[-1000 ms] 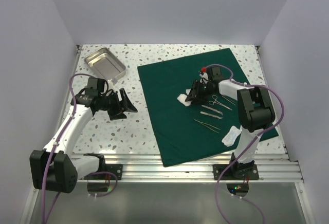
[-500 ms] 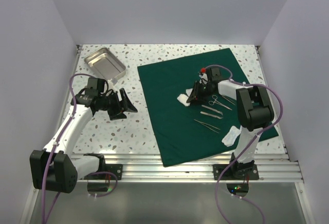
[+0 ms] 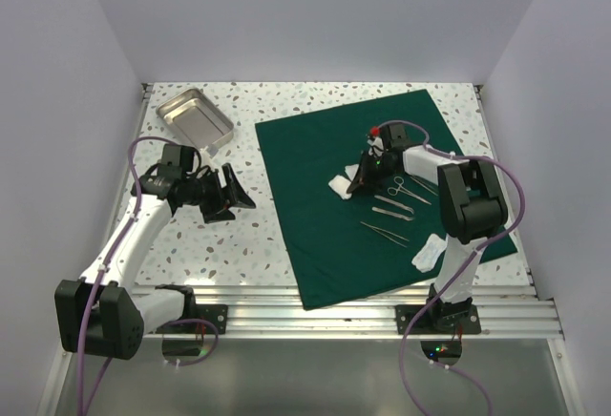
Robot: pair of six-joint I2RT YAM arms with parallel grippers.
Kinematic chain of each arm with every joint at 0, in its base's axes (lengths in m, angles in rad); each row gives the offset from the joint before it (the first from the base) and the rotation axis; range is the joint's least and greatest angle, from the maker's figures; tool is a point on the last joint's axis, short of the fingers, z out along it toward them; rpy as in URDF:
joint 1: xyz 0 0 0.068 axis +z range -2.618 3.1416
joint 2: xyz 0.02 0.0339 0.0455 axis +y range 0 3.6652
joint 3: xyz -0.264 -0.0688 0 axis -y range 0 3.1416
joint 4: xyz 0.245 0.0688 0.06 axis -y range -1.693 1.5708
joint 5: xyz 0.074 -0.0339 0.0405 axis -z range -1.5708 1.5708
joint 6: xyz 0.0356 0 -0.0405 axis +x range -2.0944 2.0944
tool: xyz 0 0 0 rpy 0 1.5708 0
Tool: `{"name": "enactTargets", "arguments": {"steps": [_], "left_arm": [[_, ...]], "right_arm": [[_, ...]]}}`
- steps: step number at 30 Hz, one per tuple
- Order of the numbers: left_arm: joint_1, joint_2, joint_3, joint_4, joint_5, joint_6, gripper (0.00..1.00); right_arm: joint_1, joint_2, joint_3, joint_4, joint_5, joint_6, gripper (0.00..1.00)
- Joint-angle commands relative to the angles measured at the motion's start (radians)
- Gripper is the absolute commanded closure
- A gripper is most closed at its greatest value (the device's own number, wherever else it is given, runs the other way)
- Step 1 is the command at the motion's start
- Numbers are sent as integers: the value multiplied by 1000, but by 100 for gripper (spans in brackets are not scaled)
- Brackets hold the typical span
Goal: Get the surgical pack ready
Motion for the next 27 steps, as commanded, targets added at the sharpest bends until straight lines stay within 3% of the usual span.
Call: {"name": "enactTargets", "arguments": {"steps": [1,3,7,11,16,20,27], "left_arm": [[0,-23,26,39,42,-15,24],[0,-27,1,80,108,-56,21],[-3,-83,-80,375,210,-251,13],[-57,-133,-181,648,139,-511,8],[-169,-78,-267,972,47,-757,7],[-235,-6,-293,1097,-14,-936,7],[-276,23,-267,1079,-118,-1062,9]], "right_arm": [[5,-43,77,-69,-25,-11,100],[7,-51,109,-97,-61,-6,100],[22,-87,144,-112,-128,58,100],[57,-139,157,-80,-176,162,100],[114,-230,137,23,-179,336,100],[166,-278,114,121,-162,481,100],[191,-334,66,185,-165,558,100]]}}
